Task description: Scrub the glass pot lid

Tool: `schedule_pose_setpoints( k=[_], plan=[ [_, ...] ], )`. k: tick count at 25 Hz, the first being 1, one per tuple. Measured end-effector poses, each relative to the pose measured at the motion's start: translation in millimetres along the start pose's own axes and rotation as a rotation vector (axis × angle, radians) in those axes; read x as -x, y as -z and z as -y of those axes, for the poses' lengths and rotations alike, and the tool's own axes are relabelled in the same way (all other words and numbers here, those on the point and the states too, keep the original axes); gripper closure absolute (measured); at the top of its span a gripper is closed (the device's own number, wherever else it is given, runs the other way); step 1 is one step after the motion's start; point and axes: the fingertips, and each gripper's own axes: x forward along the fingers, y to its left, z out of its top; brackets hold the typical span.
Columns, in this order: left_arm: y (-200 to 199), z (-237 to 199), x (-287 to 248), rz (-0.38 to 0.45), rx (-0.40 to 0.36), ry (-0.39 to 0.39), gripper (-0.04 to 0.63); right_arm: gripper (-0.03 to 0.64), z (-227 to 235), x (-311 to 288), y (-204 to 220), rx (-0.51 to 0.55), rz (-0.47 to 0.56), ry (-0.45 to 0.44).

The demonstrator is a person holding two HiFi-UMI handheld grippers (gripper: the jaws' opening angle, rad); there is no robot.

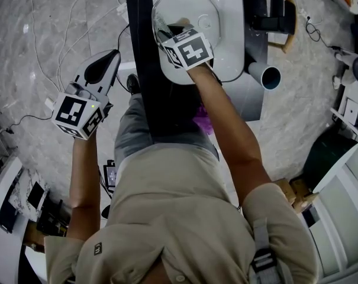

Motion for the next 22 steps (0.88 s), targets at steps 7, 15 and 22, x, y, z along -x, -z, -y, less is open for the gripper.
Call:
schedule_pose_setpoints(
  k=[7, 15, 22],
  plan=[
    [-1, -1, -3, -0.002, -0.001, 0.002, 0.580, 0.537, -1, 0, -1, -0.003, -0.003, -0.015],
    [1, 5, -16, -0.016, -0.002, 0.020, 0.580, 0.537, 22, -10, 6, 0.015, -0.023, 0.027],
    [4, 8, -32, -0.035, -0.003, 0.037, 0.580, 0.538, 99, -20, 34, -0.079, -0.076, 0.123]
  ],
)
